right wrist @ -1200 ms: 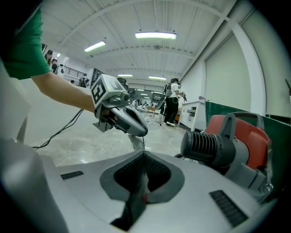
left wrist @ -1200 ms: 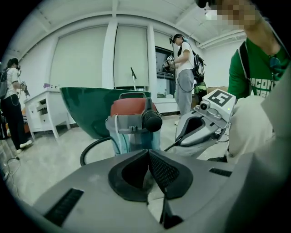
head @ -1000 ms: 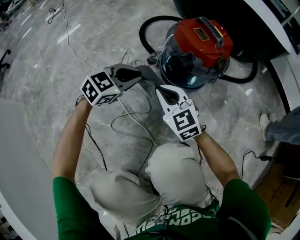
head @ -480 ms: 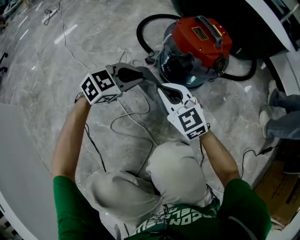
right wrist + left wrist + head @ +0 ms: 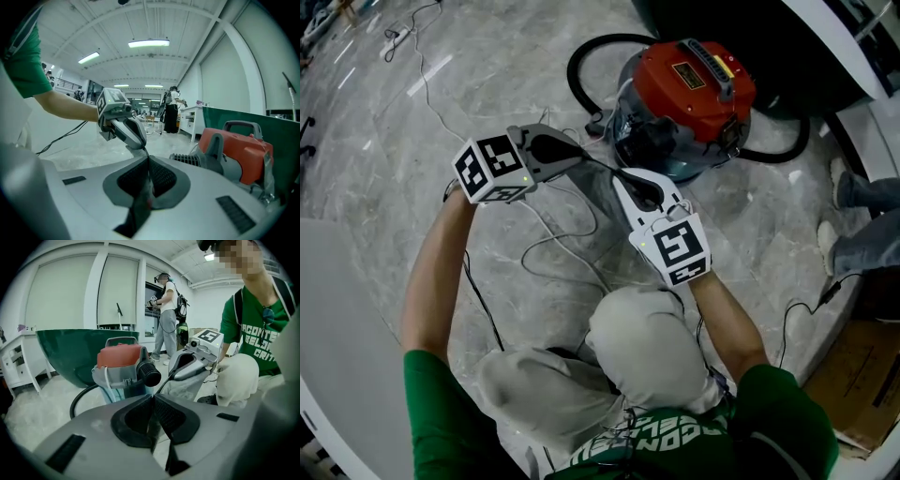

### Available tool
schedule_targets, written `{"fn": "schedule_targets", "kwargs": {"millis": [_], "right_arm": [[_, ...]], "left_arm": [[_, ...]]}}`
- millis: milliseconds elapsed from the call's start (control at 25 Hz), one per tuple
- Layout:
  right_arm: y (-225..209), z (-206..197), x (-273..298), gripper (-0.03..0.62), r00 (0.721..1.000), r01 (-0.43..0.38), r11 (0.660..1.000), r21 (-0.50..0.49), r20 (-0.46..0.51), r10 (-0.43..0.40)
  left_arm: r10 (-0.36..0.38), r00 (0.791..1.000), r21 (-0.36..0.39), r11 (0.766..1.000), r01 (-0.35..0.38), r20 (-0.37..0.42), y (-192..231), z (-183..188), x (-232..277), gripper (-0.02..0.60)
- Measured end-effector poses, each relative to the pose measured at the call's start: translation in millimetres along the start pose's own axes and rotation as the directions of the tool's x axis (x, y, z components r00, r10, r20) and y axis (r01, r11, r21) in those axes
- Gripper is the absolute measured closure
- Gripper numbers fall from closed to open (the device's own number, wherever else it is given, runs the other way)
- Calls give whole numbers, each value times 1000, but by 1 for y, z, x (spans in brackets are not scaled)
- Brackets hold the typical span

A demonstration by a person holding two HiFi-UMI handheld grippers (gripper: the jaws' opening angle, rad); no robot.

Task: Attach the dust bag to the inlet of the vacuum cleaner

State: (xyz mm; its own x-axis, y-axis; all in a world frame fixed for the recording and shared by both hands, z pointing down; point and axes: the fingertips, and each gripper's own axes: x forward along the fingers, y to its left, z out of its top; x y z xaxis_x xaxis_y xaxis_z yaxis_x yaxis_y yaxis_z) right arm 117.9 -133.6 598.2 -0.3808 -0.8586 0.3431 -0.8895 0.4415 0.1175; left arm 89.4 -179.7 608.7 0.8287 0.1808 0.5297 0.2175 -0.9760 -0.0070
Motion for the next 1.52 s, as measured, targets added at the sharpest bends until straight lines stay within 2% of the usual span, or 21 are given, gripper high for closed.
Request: {"fn": "schedule_targets", "kwargs": {"millis": [280,600,880,1120,1520], "right_arm": [[-15,4,-6,581,996,89,993,82,20,-91],[-37,8,-13,580,984,178,977,113,11,-181],[-41,3,-16,582,982,186,974,125,7,-189],[-49,4,-16,580,984,159,962,220,48,-173],[-66,-1,-21,574,979,168,949,265,63,-191]], "left_arm": [[1,1000,106,994,2,-24,12,22,8,560],[17,1000,148,989,-20,23,26,44,23,558],[-2,999,171,985,-6,47,31,53,39,552],[8,998,169,985,-17,56,36,56,44,548],[14,998,160,987,-24,64,40,66,55,545]]}}
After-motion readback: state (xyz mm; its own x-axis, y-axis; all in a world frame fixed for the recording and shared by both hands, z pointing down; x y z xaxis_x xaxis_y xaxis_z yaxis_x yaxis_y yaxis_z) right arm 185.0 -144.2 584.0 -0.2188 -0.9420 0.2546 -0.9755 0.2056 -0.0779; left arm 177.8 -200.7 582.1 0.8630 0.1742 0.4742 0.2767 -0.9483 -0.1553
